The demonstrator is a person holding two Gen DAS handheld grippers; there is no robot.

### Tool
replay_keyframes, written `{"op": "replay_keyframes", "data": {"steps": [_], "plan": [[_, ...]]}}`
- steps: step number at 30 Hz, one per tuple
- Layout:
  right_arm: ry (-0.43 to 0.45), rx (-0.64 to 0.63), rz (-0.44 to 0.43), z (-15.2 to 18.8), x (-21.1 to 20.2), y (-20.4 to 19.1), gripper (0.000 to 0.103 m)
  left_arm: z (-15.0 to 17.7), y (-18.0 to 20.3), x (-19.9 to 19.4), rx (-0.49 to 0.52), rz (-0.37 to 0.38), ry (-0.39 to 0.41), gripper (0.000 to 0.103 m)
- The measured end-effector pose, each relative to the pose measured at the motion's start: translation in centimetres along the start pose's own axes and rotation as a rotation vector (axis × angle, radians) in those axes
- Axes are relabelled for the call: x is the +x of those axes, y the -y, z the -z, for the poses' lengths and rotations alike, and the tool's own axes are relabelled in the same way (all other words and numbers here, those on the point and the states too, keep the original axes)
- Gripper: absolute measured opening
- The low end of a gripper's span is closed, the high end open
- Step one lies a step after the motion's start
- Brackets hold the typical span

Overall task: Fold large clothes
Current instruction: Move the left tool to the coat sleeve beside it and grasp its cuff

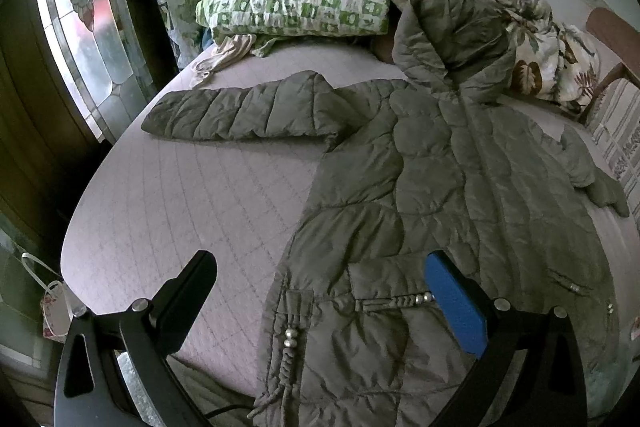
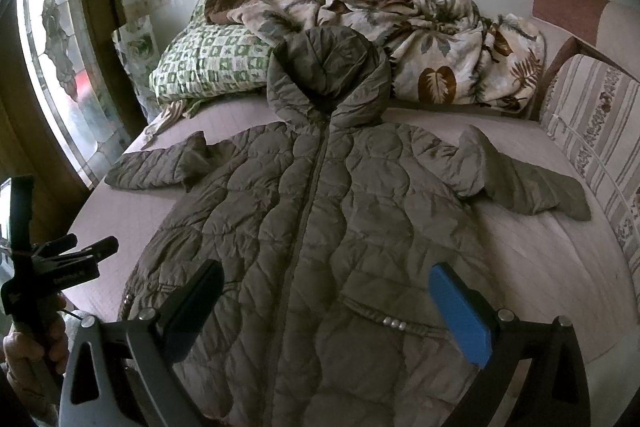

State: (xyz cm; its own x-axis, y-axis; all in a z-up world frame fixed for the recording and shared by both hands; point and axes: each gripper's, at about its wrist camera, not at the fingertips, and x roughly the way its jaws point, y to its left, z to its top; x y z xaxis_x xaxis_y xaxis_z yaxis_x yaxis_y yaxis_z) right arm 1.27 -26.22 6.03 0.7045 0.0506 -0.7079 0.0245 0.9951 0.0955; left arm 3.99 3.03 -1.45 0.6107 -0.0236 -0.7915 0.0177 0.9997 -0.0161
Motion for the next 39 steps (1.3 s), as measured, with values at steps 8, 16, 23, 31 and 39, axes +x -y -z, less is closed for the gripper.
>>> {"op": "replay_keyframes", "data": {"steps": [8,16,23,31,39], "plan": [[-0.005,-0.004,-0.005,-0.2,1.0,-0.7,0.103,-0.4,-1.5,1.4,-0.023,-0.019,-0.011,0.103],[-0.032,-0.021,-0.001,-0.8,2.7,-1.9,0.103,-1.7,-4.1,3.3,-0.063,-0.067,-0.016,0.103],[-0.055,-0.038,-0.002,-1.1,4.2,-2.8,0.103,-3.2,-6.6,5.2,-0.099,-0.116,-0.007,0.103],[-0.081,-0.057,-0.004,-1.4,6.1,-3.8,0.103,-5.7,-9.7,8.5,-0.119,-0.209,0.031,0.103],[-0.103,-0.074,-0.004,-1.6,7.8,-4.4,0.103,-10.2,-17.2,15.5,-0.257,-0.250,-0.059,0.103]]}}
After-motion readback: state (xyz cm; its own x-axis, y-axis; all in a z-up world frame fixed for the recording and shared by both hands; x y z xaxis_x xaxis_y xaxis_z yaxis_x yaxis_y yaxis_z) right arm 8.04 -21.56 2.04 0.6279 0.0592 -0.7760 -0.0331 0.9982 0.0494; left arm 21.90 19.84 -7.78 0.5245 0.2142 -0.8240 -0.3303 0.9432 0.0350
